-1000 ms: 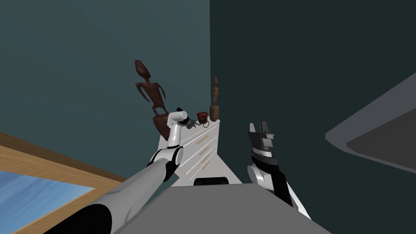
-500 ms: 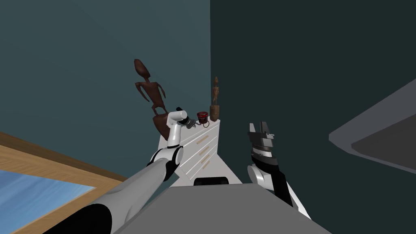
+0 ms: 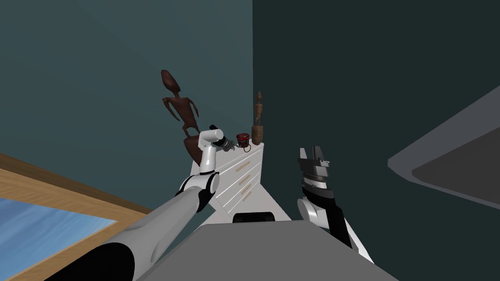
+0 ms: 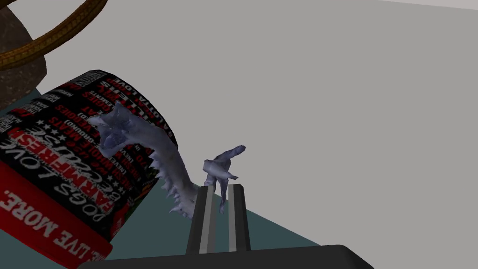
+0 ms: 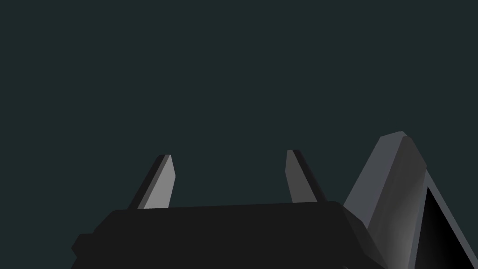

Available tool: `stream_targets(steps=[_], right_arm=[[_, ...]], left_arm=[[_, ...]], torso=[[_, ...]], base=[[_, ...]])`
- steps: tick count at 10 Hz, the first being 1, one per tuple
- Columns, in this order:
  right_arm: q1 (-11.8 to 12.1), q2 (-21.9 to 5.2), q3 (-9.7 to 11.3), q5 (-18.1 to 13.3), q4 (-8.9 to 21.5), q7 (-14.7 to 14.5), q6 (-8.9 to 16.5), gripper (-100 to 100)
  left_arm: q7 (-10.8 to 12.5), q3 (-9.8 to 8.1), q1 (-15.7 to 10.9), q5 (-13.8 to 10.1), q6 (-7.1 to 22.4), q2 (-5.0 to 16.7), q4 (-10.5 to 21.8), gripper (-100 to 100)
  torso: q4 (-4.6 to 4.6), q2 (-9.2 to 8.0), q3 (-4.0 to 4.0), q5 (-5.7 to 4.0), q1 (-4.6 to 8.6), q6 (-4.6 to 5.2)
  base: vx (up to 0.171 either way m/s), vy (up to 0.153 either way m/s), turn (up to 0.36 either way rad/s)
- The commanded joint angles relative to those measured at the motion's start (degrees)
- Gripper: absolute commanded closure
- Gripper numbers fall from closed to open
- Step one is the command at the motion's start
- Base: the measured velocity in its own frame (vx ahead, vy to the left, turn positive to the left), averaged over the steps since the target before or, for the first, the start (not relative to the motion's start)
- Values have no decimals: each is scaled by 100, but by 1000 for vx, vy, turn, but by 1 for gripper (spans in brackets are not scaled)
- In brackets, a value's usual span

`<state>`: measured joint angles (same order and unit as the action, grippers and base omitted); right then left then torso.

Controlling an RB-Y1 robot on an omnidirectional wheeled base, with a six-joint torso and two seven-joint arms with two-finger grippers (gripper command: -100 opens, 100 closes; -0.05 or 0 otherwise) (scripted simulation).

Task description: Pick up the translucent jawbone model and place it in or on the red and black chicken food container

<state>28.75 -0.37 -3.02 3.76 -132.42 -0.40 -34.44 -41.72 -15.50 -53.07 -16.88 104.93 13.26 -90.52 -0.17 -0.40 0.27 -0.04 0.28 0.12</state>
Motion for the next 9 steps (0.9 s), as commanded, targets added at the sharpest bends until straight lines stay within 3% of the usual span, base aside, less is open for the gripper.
stream_targets(steps=[1,9], right_arm=[[0,0,0,0,0,0,0,0],[0,0,0,0,0,0,0,0]], left_arm=[[-59,42,-178,-35,-118,108,61,100],[-553,216,-1223,-330,-448,1027,634,100]], torso=[[0,0,0,0,0,0],[-6,-7,7,-3,3,-3]], base=[[-72,-75,-15],[-58,-59,-16]])
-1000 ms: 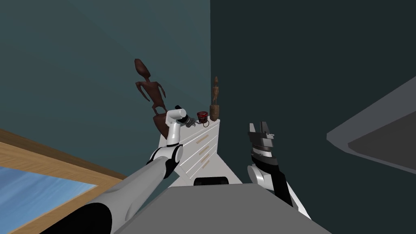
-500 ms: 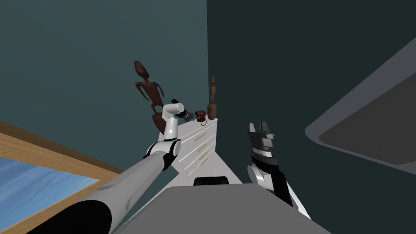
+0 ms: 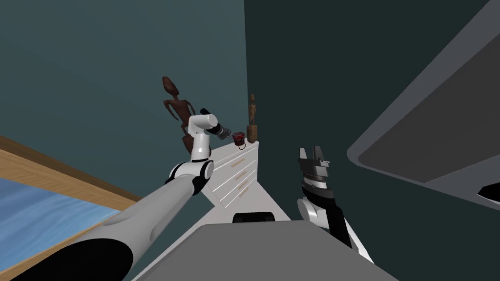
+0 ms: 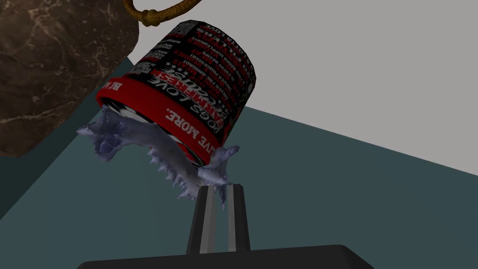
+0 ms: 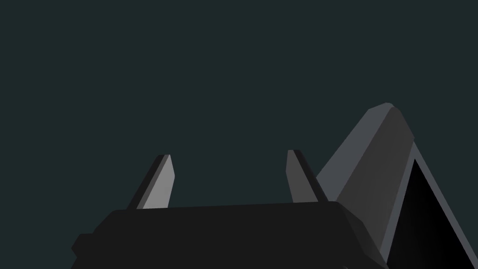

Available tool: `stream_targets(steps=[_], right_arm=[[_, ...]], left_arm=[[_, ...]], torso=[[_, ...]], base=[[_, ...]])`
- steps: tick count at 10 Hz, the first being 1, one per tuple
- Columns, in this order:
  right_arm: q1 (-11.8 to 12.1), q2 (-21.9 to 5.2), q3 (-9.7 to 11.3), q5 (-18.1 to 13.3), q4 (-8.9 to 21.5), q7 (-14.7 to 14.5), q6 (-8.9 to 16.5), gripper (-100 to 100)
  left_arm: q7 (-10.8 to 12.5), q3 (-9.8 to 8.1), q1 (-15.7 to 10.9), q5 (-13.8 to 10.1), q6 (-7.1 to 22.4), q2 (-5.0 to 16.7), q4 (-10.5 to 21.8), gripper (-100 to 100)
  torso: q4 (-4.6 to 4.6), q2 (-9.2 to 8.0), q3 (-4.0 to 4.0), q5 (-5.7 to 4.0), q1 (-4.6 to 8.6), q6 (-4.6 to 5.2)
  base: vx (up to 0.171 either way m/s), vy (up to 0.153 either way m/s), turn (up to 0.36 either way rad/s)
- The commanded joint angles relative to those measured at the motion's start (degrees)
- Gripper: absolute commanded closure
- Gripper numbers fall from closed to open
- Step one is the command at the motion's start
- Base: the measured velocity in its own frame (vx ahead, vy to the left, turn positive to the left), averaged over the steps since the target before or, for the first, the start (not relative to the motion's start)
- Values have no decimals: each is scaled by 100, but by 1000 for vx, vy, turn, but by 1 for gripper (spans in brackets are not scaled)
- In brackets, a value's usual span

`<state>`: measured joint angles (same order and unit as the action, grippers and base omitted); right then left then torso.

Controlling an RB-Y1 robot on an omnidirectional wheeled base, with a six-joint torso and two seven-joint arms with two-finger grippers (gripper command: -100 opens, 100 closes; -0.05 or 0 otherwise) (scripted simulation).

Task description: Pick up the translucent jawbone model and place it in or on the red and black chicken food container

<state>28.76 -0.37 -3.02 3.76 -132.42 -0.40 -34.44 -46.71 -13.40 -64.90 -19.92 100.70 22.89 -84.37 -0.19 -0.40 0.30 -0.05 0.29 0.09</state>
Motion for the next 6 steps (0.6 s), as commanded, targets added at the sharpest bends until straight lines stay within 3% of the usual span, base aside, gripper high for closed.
stream_targets(steps=[1,3,6], right_arm=[[0,0,0,0,0,0,0,0],[1,0,0,0,0,0,0,0],[1,0,0,0,0,0,0,0]], left_arm=[[-176,33,-240,-95,-87,244,195,100],[-366,56,-514,-206,-185,480,513,100],[-556,61,-743,-322,-287,667,899,100]], torso=[[0,0,0,0,0,0],[0,12,-6,-3,6,1],[12,42,-26,-2,0,4]], base=[[-22,-70,-24],[17,-65,-23],[58,-45,-21]])
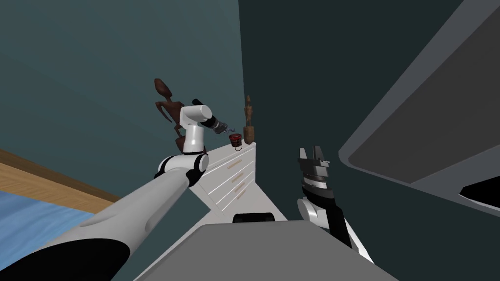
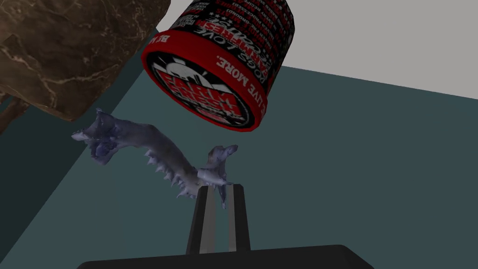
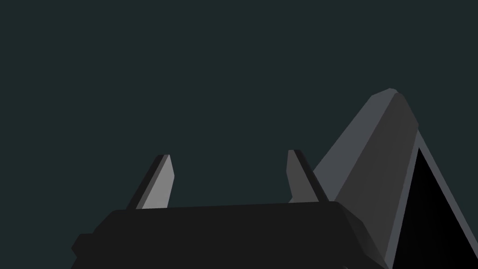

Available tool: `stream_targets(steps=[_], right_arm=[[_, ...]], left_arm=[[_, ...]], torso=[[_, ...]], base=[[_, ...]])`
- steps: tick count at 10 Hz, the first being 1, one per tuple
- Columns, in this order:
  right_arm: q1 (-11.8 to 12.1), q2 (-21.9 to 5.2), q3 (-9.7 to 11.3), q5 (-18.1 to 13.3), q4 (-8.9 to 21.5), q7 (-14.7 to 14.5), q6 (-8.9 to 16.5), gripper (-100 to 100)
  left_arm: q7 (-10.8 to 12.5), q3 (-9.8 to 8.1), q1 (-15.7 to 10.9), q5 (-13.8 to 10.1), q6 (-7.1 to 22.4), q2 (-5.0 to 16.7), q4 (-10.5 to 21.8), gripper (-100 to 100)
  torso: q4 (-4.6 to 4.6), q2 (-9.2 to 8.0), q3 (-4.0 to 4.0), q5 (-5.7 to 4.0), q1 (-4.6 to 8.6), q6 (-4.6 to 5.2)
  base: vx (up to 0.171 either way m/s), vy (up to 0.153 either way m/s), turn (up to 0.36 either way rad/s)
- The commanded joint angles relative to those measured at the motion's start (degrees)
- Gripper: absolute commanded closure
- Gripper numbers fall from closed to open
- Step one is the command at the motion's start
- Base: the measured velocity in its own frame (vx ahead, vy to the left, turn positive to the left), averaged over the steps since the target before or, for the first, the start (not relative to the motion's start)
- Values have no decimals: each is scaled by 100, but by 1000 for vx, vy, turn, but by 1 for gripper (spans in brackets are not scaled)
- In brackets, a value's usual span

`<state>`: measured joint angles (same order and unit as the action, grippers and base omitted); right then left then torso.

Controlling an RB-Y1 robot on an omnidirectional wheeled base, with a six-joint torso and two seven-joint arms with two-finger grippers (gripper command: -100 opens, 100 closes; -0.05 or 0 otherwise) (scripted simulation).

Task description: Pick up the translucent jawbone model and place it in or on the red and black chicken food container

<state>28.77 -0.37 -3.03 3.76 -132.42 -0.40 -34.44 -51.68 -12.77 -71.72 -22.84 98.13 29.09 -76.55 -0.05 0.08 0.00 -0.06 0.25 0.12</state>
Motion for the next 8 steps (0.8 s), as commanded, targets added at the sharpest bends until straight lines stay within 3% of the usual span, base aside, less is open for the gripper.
stream_targets(steps=[1,8], right_arm=[[0,0,0,0,0,0,0,0],[1,0,0,0,0,0,0,0]], left_arm=[[-123,-5,-128,-69,-65,99,258,100],[-564,-73,-482,-350,-314,353,1332,100]], torso=[[0,0,0,0,0,0],[11,30,-20,5,-16,3]], base=[[68,-27,-19],[100,-18,-21]])
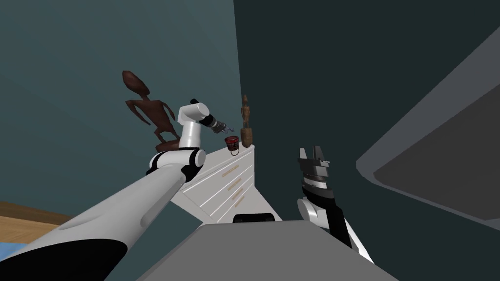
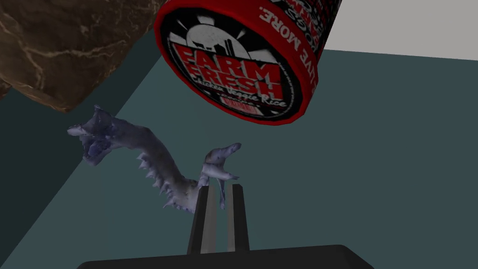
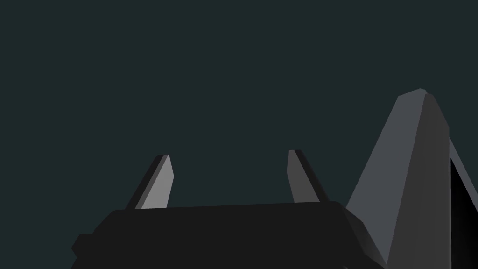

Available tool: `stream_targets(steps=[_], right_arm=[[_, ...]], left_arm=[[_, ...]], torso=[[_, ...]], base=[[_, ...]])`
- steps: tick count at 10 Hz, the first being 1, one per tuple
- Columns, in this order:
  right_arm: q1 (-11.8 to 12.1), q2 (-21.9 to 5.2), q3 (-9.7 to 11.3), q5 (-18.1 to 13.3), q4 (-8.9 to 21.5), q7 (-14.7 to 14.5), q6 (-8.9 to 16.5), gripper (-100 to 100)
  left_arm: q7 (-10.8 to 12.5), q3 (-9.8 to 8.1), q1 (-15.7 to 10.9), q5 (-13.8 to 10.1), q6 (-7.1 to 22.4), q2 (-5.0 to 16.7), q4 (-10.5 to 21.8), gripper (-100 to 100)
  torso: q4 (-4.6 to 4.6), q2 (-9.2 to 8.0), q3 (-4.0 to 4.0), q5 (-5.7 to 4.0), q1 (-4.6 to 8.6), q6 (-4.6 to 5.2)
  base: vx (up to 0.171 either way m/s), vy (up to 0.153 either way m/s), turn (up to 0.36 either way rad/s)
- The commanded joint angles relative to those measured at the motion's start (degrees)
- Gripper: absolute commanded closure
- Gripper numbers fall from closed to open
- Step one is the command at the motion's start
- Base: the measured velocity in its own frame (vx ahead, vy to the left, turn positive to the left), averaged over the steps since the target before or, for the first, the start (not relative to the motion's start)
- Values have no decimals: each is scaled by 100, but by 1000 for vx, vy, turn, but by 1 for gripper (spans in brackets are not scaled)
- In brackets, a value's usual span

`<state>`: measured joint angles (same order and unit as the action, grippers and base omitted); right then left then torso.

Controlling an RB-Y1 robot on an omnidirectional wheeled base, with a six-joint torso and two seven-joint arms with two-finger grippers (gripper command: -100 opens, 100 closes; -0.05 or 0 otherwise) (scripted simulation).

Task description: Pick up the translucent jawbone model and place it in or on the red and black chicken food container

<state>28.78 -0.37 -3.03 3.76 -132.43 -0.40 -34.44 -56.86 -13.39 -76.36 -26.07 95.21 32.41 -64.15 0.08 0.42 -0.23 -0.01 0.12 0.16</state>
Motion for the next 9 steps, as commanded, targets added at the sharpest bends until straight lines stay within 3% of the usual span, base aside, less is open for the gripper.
stream_targets(steps=[1,8,9], right_arm=[[0,0,0,0,0,0,0,0],[-1,0,0,0,0,0,0,0],[-1,0,0,0,0,0,0,0]], left_arm=[[-103,-24,-58,-64,-51,47,240,100],[-436,-103,-308,-274,-238,247,1095,100],[-394,-88,-262,-258,-166,206,1014,100]], torso=[[0,0,0,0,0,0],[0,51,-26,-5,-16,12],[-1,75,-38,-7,-19,15]], base=[[110,-15,-18],[82,-2,-11],[30,0,1]])
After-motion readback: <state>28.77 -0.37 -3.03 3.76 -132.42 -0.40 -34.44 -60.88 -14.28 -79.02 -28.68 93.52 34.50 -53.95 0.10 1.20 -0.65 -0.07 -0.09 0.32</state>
